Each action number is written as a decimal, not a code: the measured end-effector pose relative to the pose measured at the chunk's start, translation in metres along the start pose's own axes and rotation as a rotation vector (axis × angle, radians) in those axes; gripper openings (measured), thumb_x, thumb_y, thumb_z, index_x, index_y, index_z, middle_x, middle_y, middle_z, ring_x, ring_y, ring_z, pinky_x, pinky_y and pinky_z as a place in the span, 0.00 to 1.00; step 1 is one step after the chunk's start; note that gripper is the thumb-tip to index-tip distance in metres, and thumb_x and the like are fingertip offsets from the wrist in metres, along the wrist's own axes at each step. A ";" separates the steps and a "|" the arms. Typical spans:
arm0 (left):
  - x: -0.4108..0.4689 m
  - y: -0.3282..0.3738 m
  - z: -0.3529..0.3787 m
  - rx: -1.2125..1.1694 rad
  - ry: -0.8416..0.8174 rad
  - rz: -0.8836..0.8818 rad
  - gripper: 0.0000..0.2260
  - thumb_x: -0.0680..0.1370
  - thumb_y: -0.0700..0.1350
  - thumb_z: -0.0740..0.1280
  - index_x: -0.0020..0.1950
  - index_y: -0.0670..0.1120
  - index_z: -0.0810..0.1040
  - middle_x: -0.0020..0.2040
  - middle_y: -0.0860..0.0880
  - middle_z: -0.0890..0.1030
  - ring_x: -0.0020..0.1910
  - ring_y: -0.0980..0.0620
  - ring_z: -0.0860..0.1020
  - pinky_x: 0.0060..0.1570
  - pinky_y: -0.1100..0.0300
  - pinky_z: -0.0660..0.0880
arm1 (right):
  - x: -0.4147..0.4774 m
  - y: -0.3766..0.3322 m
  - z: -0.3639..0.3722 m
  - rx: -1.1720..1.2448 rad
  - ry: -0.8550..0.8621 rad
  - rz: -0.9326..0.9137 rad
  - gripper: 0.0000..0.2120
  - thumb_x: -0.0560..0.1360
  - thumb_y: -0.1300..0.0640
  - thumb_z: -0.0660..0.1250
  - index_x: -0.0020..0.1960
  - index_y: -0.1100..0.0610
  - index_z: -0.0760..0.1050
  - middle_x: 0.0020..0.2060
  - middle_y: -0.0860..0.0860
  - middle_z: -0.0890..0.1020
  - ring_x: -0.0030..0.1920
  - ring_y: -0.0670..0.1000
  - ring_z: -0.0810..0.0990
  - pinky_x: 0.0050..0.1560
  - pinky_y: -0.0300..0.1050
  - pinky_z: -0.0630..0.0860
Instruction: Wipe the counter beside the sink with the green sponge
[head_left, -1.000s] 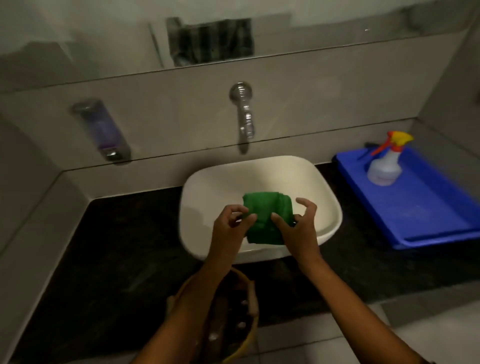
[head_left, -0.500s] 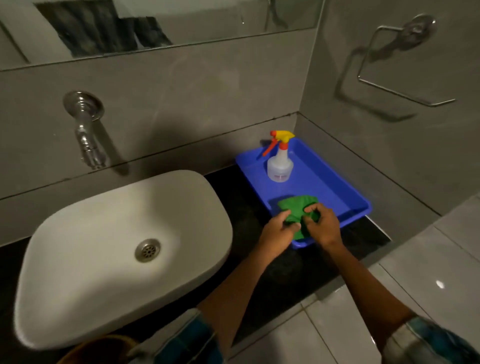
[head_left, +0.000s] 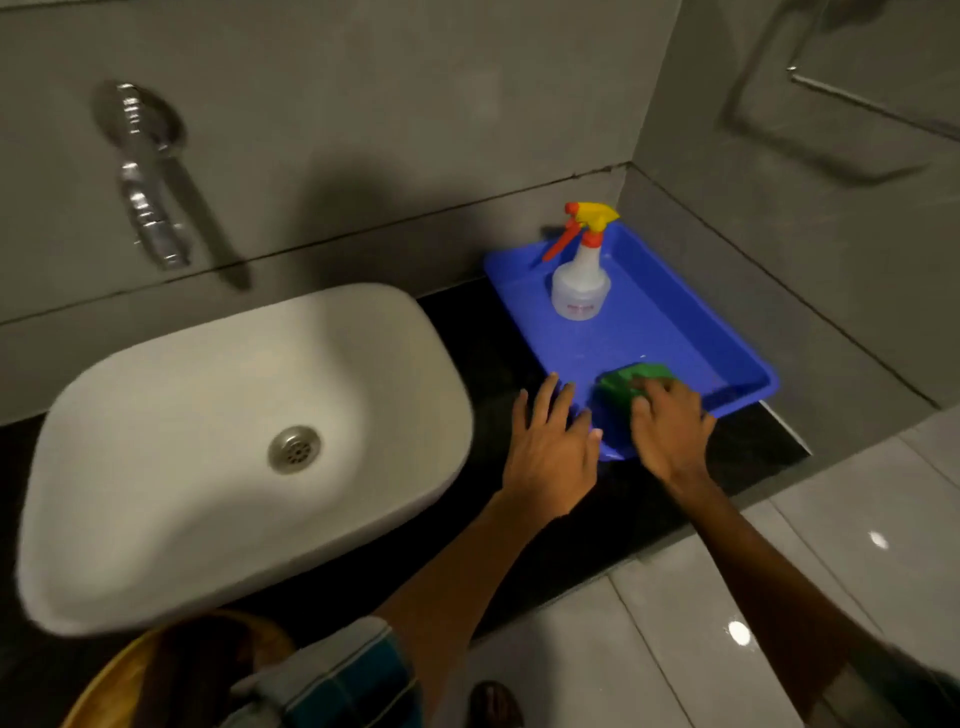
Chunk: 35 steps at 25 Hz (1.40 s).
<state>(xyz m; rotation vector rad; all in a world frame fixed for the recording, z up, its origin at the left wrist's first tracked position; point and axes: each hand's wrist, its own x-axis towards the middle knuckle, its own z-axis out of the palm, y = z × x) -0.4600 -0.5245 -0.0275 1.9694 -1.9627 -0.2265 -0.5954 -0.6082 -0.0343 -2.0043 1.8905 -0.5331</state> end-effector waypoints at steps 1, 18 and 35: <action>-0.020 -0.015 -0.013 0.006 0.107 -0.019 0.18 0.80 0.50 0.56 0.62 0.43 0.78 0.72 0.42 0.72 0.75 0.42 0.62 0.72 0.40 0.60 | -0.025 -0.015 0.004 0.101 0.005 -0.049 0.15 0.76 0.59 0.59 0.62 0.56 0.75 0.62 0.61 0.75 0.64 0.62 0.70 0.65 0.60 0.63; -0.436 -0.259 -0.163 -0.401 -0.006 -1.159 0.13 0.78 0.54 0.63 0.55 0.49 0.80 0.51 0.48 0.83 0.49 0.51 0.80 0.55 0.51 0.77 | -0.325 -0.217 0.120 0.255 -0.797 -0.127 0.07 0.71 0.58 0.74 0.44 0.55 0.76 0.35 0.51 0.83 0.30 0.44 0.83 0.26 0.35 0.79; -0.493 -0.457 -0.247 -0.318 0.292 -1.278 0.21 0.78 0.61 0.57 0.55 0.47 0.78 0.51 0.42 0.82 0.52 0.41 0.79 0.55 0.49 0.75 | -0.378 -0.467 0.223 0.218 -0.894 -0.409 0.17 0.75 0.55 0.68 0.59 0.59 0.68 0.55 0.61 0.80 0.52 0.61 0.81 0.57 0.59 0.78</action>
